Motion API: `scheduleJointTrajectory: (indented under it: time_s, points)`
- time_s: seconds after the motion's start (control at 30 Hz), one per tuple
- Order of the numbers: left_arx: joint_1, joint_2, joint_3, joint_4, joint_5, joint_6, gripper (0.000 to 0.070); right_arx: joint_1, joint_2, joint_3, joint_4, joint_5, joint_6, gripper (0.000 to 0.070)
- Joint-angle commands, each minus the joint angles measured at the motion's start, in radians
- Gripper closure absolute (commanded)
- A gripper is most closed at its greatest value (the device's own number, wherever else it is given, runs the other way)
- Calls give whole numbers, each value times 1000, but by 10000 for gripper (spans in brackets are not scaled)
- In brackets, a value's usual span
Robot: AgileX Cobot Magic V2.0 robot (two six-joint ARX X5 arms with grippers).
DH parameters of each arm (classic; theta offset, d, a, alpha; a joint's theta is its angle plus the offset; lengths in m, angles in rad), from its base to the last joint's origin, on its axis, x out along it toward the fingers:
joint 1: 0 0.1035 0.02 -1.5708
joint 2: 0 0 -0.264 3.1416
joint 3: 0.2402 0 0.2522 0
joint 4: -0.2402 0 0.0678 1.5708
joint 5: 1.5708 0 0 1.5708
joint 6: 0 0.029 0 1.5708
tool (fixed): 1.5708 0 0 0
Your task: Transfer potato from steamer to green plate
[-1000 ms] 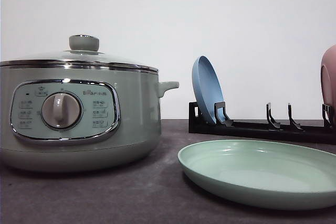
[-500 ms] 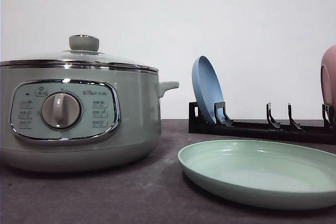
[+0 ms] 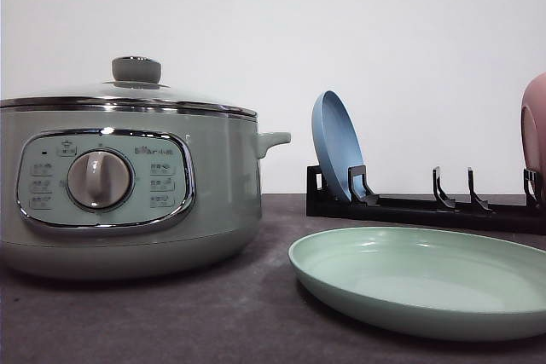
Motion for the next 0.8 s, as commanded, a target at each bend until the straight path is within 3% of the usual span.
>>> scheduleJointTrajectory:
  time_s: [0.0, 0.27, 0.77]
  points:
    - [-24, 66, 53, -14, -30, 28, 144, 7, 12, 19, -3, 0, -16, 274]
    - [-103, 258, 128, -29, -158, 45, 144, 7, 12, 18, -16, 0, -27, 274]
    - [-148, 406, 134, -32, -224, 46, 146, 7, 13, 18, -17, 1, -31, 274]
